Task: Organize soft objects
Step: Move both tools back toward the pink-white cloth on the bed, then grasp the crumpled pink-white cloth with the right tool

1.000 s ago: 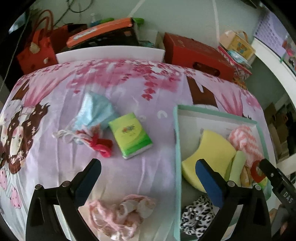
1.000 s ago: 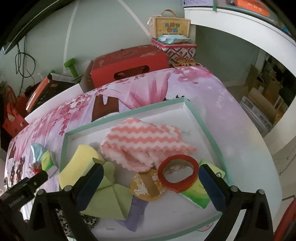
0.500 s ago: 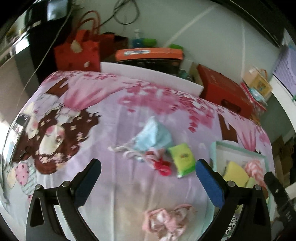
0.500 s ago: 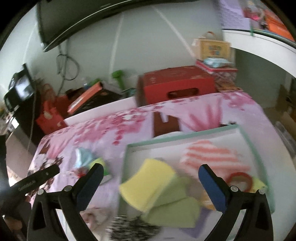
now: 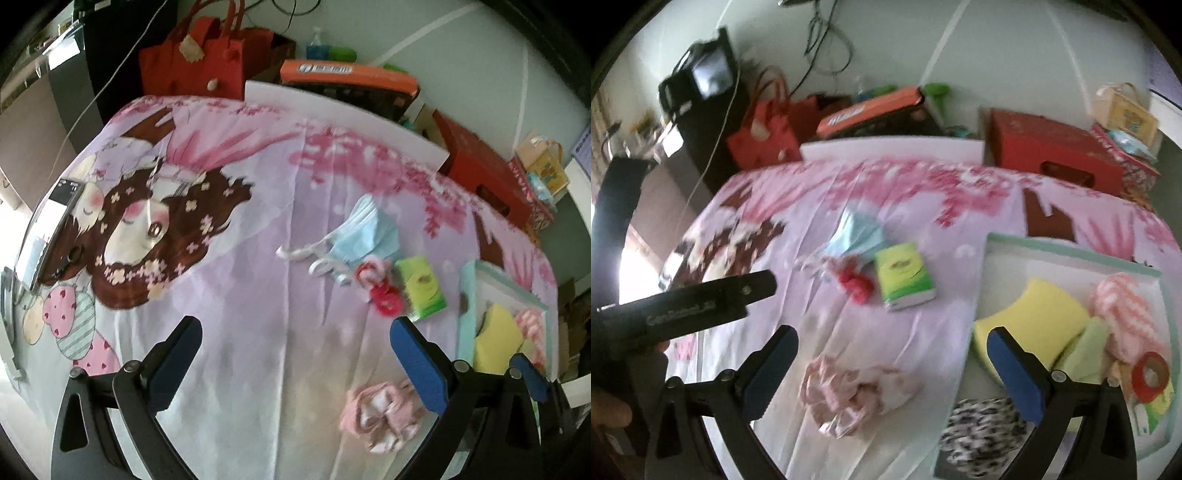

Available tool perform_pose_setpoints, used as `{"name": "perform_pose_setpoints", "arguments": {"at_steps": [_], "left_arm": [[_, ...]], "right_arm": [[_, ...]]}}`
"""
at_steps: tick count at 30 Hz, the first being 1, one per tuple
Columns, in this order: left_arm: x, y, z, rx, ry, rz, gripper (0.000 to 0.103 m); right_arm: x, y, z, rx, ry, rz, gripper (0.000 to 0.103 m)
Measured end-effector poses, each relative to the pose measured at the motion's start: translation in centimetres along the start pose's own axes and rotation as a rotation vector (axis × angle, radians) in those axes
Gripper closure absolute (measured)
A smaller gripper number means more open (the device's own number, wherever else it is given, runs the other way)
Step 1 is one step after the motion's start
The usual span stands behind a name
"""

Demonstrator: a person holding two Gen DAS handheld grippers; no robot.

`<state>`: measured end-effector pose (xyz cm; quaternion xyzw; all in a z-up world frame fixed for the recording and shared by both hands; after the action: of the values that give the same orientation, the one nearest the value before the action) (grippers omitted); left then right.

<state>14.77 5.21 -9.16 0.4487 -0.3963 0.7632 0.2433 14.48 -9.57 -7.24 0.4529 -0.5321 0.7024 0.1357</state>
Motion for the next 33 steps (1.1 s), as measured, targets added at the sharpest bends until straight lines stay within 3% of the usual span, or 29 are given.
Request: {"name": "perform_pose_setpoints", "arguments": {"at_steps": [6, 17, 25, 33], "left_arm": [[-1.5, 1.3, -1.5, 0.011, -0.048, -0.056, 0.001], [-2.2, 1.0, -3.4, 0.086, -0.071, -0.071, 0.001], [-3.0, 1.2, -3.5, 0.098, -0.067, -0.101, 0.001], [-3.7, 1.2, -2.9, 0.086, -0.064, -0.117, 0.001]], "right_arm": [[-1.8, 1.3, -1.6, 0.037, -0.033, -0.075, 0.0], [-4.5, 3.4, -3.0, 0.085, -0.052, -0.181, 0.002], [-5.4, 4.2, -3.0, 0.112, -0.036, -0.223, 0.024], [-5.6, 4.1, -2.4, 0.1, -0.029, -0.215, 0.037]]}}
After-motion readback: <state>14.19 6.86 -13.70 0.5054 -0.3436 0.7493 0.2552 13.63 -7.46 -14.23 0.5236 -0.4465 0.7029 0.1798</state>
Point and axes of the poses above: each gripper's, at about its wrist camera, not at the fingertips, and x roughly against the way its jaws point, z to its right, y to its underside, the point moved 9 cm from there along -x, roughly the way its jaws point, and after that the axes turned 14 degrees about x, right-handed, at the moved point
